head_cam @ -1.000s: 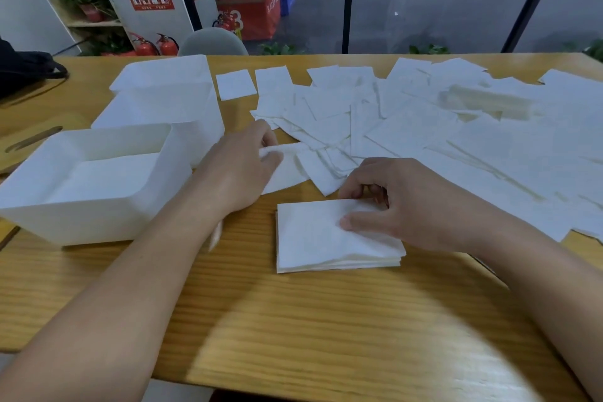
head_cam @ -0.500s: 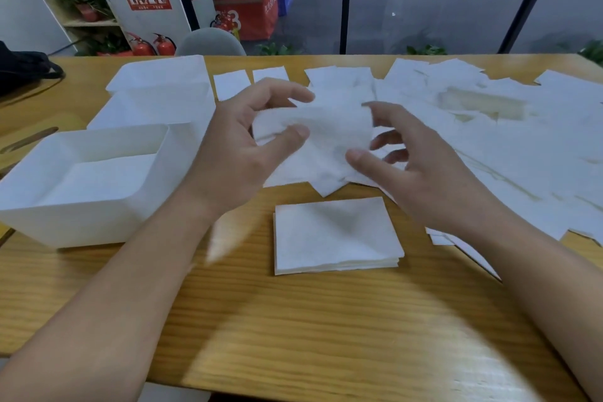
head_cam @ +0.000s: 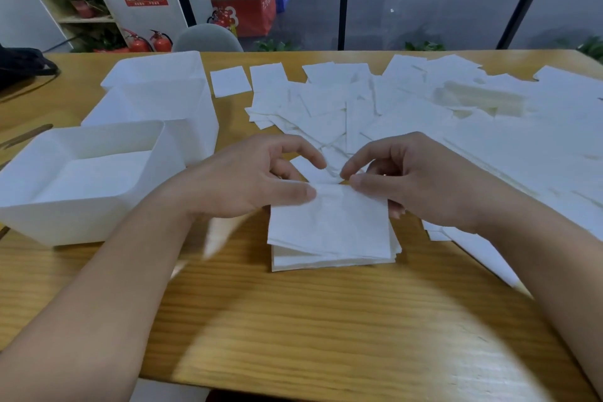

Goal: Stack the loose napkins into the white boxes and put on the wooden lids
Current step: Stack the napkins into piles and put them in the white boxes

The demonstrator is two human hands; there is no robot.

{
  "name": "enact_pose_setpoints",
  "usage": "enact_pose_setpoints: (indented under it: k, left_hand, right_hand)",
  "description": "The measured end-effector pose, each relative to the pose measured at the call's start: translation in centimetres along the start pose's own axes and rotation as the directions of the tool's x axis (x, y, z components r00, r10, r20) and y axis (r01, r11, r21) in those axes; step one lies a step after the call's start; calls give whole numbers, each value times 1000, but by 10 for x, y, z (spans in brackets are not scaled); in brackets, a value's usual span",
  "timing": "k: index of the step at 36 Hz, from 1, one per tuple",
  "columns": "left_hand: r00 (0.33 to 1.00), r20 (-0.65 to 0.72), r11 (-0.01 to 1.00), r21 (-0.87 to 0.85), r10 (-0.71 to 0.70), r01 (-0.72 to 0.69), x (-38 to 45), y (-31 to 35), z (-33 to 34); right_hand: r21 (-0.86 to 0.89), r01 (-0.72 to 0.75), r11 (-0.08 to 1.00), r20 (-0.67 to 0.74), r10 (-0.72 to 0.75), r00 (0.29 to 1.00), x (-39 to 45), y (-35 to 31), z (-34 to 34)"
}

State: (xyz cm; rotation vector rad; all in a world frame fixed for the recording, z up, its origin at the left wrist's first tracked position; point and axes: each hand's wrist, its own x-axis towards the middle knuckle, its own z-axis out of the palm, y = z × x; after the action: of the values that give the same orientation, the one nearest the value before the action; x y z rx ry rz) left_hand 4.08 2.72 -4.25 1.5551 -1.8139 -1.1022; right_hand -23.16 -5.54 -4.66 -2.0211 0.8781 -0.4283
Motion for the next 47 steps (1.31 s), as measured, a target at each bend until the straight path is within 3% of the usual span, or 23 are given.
enact_pose_setpoints:
  k: [7, 12, 19, 23, 27, 41, 47]
  left_hand:
    - [999, -14, 999, -3, -39, 39, -2, 4, -1]
    - [996, 67, 997, 38, -63, 60, -3, 1, 0]
    - [995, 47, 971, 226, -92, 80, -1, 0, 0]
    - [992, -111, 945, 315, -55, 88, 4, -8, 0]
    - [908, -417, 903, 404, 41, 144, 20, -24, 10]
    - [861, -504, 915, 375, 66, 149, 44, -29, 30]
    - [777, -626, 965, 239, 68, 108, 27, -23, 12]
  right_hand:
    - [-44, 9, 999, 1, -8, 1000, 1, 1, 1]
    - [-118, 14, 993, -11, -16, 1000, 5, 8, 4]
    - [-273, 50, 961, -57, -68, 996, 5, 15, 12]
    - [-289, 69, 955, -81, -96, 992, 5, 17, 14]
    - [-289, 70, 955, -81, -98, 992, 5, 17, 15]
    - [-356, 77, 931, -48, -101, 994, 4, 11, 23]
    - [-358, 81, 930, -161, -147, 976, 6, 13, 21]
